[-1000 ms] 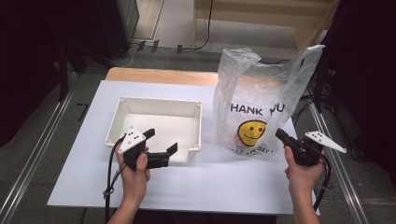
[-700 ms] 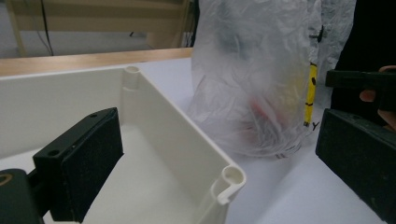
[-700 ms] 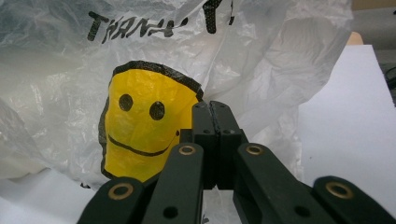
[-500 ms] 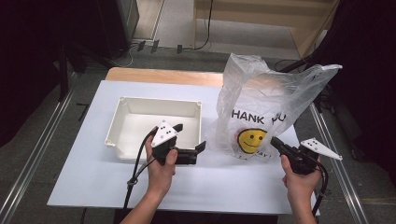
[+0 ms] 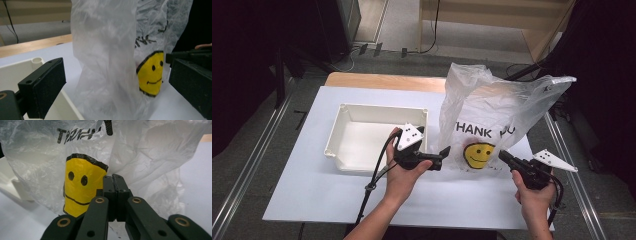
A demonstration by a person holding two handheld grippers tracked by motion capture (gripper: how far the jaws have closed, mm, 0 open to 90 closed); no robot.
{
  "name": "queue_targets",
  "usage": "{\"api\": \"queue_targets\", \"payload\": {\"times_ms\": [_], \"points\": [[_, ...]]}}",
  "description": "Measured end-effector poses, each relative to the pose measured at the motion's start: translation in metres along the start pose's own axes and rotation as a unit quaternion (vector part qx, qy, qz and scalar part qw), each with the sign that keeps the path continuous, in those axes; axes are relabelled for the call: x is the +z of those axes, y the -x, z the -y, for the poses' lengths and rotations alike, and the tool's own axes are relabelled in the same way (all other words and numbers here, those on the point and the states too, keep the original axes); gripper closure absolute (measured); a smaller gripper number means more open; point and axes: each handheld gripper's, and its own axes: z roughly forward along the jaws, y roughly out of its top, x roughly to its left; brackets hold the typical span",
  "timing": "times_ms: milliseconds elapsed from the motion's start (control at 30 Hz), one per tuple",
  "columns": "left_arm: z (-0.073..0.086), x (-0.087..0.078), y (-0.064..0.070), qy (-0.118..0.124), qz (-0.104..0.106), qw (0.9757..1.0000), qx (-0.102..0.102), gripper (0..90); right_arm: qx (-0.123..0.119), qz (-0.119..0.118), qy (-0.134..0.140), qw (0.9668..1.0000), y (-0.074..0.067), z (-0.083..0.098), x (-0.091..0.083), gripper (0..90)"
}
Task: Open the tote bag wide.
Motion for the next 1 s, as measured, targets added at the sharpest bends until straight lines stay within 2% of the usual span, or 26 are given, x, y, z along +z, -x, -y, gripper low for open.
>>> {"api": "queue_targets", "payload": {"times_ms": [67,133,167,200,233,333,367,400,433,467,533,600,667,700,733,800,867,933,1000], "points": [[-0.006,0.003,0.004,0.002,-0.005,1.0,0.002,4.5,-0.006,-0.01,-0.009,0.9999,-0.001,0.002,0.003,90.0],[-0.015,0.009,0.006,-0.001,-0.023,0.9997,0.012,7.9,-0.013,-0.016,-0.013,0.9997,-0.001,0.003,0.007,90.0],[-0.018,0.012,0.006,-0.003,-0.031,0.9995,0.009,12.8,-0.016,-0.018,-0.016,0.9996,-0.002,0.003,0.009,90.0],[-0.018,0.012,0.006,-0.003,-0.031,0.9995,0.009,20.5,-0.019,-0.019,-0.018,0.9995,-0.002,0.002,0.01,90.0],[-0.021,0.015,0.002,-0.013,-0.033,0.9994,0.004,29.6,-0.023,-0.021,-0.016,0.9994,-0.002,0.001,0.012,90.0],[-0.022,0.016,-0.002,-0.02,-0.022,0.9995,-0.003,65.7,-0.018,-0.017,-0.012,0.9996,-0.003,-0.001,0.013,90.0],[-0.02,0.015,-0.004,-0.036,-0.003,0.9993,-0.011,74.4,-0.017,-0.013,0.0,0.9998,-0.004,-0.004,0.012,86.3],[-0.02,0.015,-0.004,-0.036,-0.003,0.9993,-0.011,79.6,-0.017,-0.013,0.0,0.9998,-0.004,-0.004,0.012,86.3],[-0.019,0.016,-0.005,-0.048,0.008,0.9988,-0.008,79.6,-0.019,-0.009,0.004,0.9998,-0.006,-0.006,0.01,81.6],[-0.017,0.016,-0.005,-0.052,0.011,0.9986,-0.006,84.8,-0.028,0.007,0.011,0.9995,-0.009,-0.008,0.006,72.1],[-0.014,0.016,-0.006,-0.053,0.02,0.9983,-0.013,87.2,-0.034,0.025,0.02,0.9989,-0.013,-0.012,0.002,58.6],[-0.011,0.017,-0.008,-0.056,0.029,0.9978,-0.018,88.9,-0.019,0.045,0.039,0.998,-0.014,-0.02,-0.002,43.8],[-0.009,0.018,-0.008,-0.059,0.038,0.9974,-0.018,90.0,-0.002,0.074,0.054,0.9958,-0.014,-0.03,-0.003,23.9],[-0.009,0.018,-0.008,-0.062,0.044,0.9971,-0.013,90.0,0.013,0.083,0.061,0.9946,-0.014,-0.036,-0.004,19.1],[-0.009,0.018,-0.008,-0.063,0.047,0.9969,-0.009,90.0,0.019,0.089,0.067,0.9936,-0.014,-0.042,-0.004,15.4],[-0.007,0.019,-0.008,-0.066,0.052,0.9964,-0.007,90.0,0.031,0.094,0.083,0.9916,-0.016,-0.055,-0.006,15.4],[-0.005,0.02,-0.008,-0.068,0.058,0.996,-0.006,90.0,0.037,0.081,0.102,0.9907,-0.02,-0.067,-0.008,15.0],[0.0,0.022,-0.008,-0.073,0.064,0.9952,-0.007,90.0,0.029,0.078,0.114,0.99,-0.026,-0.077,-0.007,13.6],[0.004,0.023,-0.008,-0.077,0.069,0.9946,-0.007,90.0,0.028,0.087,0.114,0.9893,-0.026,-0.077,-0.002,13.3]]}}
